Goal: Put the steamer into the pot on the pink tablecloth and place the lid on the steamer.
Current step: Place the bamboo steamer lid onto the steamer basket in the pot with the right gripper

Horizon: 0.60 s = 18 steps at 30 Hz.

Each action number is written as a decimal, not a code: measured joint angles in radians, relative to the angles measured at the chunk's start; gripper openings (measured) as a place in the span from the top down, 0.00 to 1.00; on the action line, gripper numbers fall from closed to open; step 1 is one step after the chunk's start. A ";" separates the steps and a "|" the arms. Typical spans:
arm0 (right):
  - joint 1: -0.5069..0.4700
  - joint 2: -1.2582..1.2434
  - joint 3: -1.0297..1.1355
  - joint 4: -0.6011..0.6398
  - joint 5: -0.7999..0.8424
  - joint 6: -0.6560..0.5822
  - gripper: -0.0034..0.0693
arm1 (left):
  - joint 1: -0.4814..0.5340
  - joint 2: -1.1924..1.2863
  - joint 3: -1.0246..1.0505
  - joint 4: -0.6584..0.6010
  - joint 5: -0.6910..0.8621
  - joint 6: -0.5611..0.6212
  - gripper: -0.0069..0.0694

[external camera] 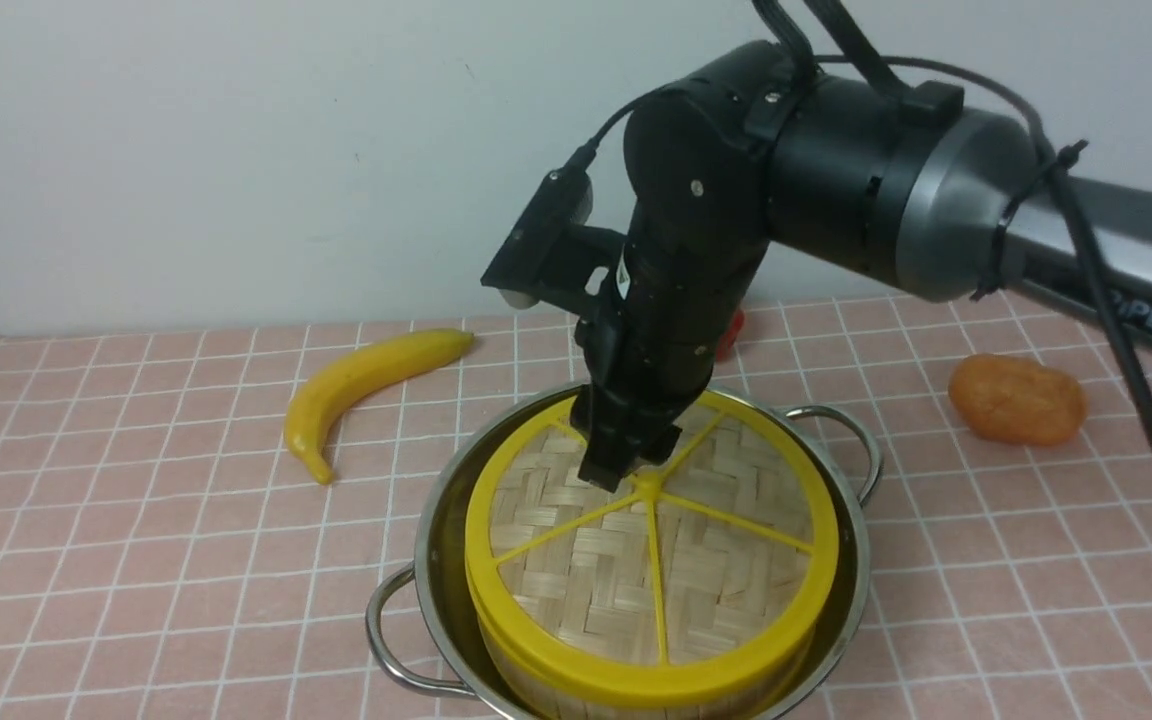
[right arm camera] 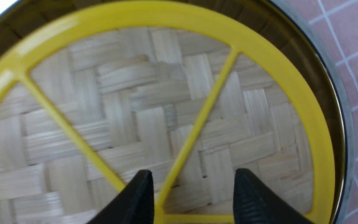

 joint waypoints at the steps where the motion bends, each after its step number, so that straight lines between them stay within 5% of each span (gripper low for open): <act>1: -0.007 0.004 0.000 0.000 0.001 0.005 0.48 | 0.000 0.000 0.000 0.000 0.000 0.000 0.59; 10: -0.035 0.013 0.000 0.117 0.002 0.024 0.61 | 0.000 0.000 0.000 0.000 0.000 0.000 0.59; 18: -0.035 -0.014 0.000 0.130 0.003 0.093 0.54 | 0.000 0.000 0.000 0.000 0.000 0.000 0.59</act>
